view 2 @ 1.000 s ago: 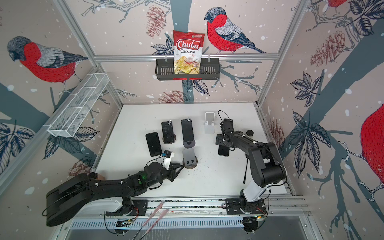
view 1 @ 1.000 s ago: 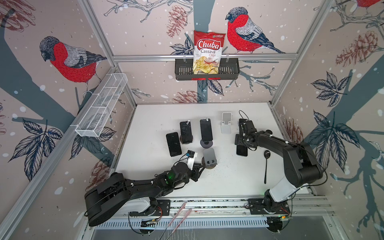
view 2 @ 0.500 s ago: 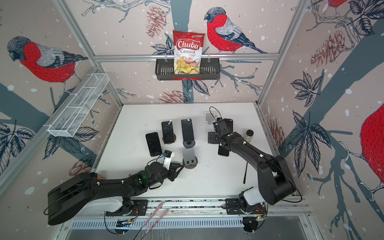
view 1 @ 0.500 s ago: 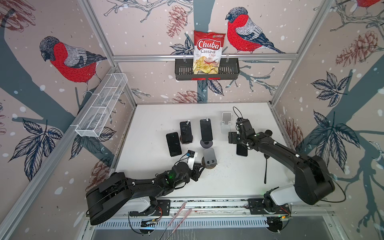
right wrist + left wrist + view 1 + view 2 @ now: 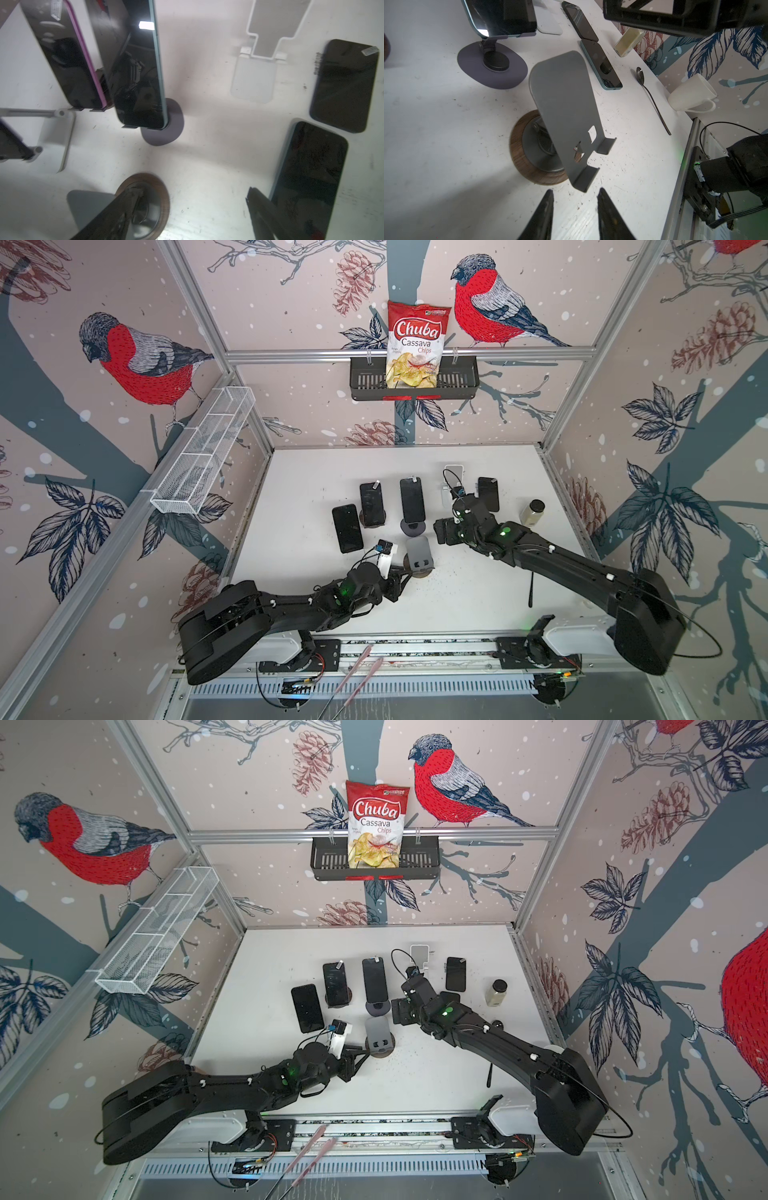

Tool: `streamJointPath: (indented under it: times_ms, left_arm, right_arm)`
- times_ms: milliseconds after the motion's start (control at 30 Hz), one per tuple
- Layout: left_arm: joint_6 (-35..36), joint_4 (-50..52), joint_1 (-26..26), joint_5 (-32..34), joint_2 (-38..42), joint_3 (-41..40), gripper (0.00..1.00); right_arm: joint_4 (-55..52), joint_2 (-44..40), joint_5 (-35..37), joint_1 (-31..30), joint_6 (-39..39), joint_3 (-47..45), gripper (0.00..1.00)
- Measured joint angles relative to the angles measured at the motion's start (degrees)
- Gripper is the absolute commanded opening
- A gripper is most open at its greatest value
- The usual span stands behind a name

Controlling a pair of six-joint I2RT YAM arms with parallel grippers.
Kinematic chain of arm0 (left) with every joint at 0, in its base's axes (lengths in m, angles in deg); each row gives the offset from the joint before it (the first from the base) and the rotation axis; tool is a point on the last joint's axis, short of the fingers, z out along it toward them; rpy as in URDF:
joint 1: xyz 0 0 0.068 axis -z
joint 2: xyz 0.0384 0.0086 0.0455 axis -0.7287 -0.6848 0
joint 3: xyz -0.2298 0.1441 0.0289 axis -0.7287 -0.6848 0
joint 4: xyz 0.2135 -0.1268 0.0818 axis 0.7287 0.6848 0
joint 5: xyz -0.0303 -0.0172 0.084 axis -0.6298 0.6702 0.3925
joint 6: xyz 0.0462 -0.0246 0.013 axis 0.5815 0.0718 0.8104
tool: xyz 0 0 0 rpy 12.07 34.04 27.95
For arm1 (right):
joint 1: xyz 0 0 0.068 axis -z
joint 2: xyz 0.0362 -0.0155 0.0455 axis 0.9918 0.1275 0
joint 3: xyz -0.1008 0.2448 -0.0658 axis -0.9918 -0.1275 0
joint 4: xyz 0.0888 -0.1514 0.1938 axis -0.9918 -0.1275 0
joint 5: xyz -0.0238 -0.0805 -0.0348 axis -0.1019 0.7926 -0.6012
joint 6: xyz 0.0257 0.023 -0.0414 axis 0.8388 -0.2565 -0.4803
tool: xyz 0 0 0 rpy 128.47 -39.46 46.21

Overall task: Remove the phone from the phone stand
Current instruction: Pick up the phone stand from the center of the table.

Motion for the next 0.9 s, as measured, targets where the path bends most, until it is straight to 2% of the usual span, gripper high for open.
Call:
streamJointPath:
  times_ms: [267, 533, 900]
  left_arm:
    - [0.0, -0.2, 0.0, -0.3, -1.0, 0.1, 0.39]
    - [0.0, -0.2, 0.0, -0.2, 0.2, -0.3, 0.40]
    - [-0.1, 0.2, 0.0, 1.3, 2.1, -1.4, 0.46]
  right_arm:
    - [1.2, 3.8, 1.4, -6.4, 2.1, 1.0, 0.99]
    - [2.3, 8.9, 2.4, -11.6, 2.3, 3.7, 0.99]
    - [2.1, 12.3, 2.7, -13.4, 2.3, 5.2, 0.99]
